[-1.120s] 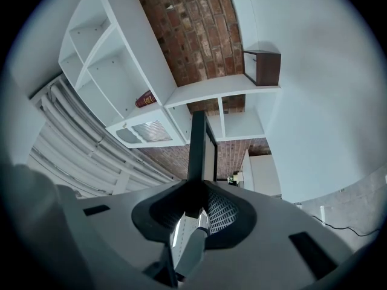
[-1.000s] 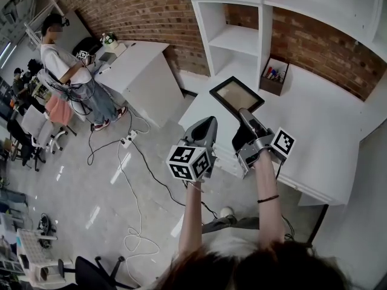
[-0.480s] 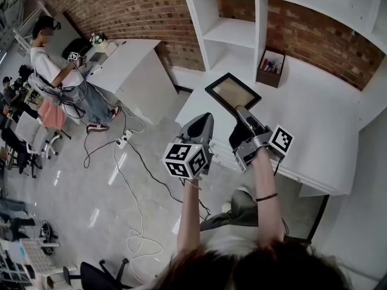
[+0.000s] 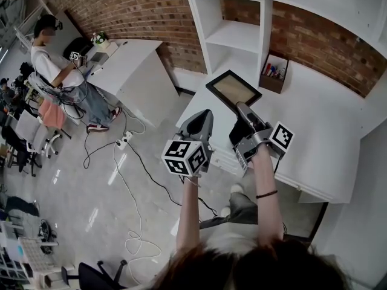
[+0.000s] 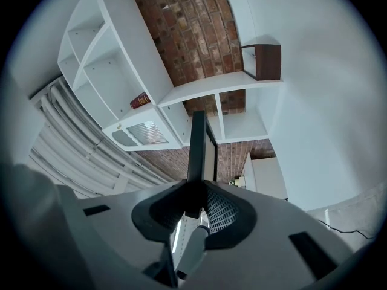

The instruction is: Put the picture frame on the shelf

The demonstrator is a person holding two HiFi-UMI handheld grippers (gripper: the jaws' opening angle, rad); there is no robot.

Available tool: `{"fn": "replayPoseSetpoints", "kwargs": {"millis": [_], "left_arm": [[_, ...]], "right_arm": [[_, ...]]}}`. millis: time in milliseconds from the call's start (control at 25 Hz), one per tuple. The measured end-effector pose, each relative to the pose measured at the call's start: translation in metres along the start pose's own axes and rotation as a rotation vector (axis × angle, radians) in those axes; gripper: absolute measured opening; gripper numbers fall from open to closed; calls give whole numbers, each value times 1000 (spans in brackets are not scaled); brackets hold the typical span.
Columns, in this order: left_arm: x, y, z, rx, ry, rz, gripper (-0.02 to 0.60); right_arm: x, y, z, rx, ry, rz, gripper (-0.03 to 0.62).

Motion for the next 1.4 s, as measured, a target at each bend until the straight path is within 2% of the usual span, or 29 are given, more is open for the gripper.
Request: {"fn": "replayPoseSetpoints", "kwargs": {"millis": [400, 680, 1120, 1400], "left_arm": [[23, 12, 50, -14, -2, 18, 11], [40, 19, 78, -18, 20, 6, 11], [48, 23, 102, -26, 75, 2, 11], [51, 30, 117, -28, 77, 18, 11]], "right_arm": [[3, 33, 53, 21, 16, 0, 77], [0, 45, 85, 71, -6, 15, 77], [4, 70, 110, 116, -7, 16, 75], [8, 80, 121, 125, 13, 25, 77]]}}
Point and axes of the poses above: the fingertips, and each gripper's own axes: z forward along the fingers, x to its left, y out of its top, the point moved 4 cm from there along -z, backward along the fingers, and after that the axes turned 10 degrees about z, right-handed, at the moved point
